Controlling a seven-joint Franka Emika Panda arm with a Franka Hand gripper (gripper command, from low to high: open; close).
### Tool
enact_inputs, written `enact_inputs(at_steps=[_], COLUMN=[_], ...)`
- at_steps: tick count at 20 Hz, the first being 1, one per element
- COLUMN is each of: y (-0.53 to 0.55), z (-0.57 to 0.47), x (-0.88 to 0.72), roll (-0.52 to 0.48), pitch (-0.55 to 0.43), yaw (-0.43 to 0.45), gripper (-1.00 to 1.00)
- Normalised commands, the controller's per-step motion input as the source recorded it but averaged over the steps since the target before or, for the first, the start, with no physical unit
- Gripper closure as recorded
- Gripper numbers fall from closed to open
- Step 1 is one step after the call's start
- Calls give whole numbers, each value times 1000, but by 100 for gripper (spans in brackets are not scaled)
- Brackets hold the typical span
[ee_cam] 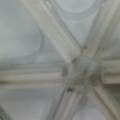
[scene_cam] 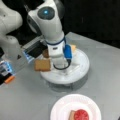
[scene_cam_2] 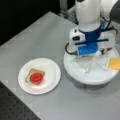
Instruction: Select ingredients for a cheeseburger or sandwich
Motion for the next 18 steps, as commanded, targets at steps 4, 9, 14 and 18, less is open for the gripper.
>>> enact_inputs(at_steps=[4, 9, 14, 18], y=[179, 169, 175, 117], z=[92, -19, -40, -30], x=[139, 125, 66, 24], roll=[116, -133, -398, -338], pitch=[86, 46, 56, 29], yaw=[-261, -376, -343, -109], gripper=[-100, -100, -100, -100])
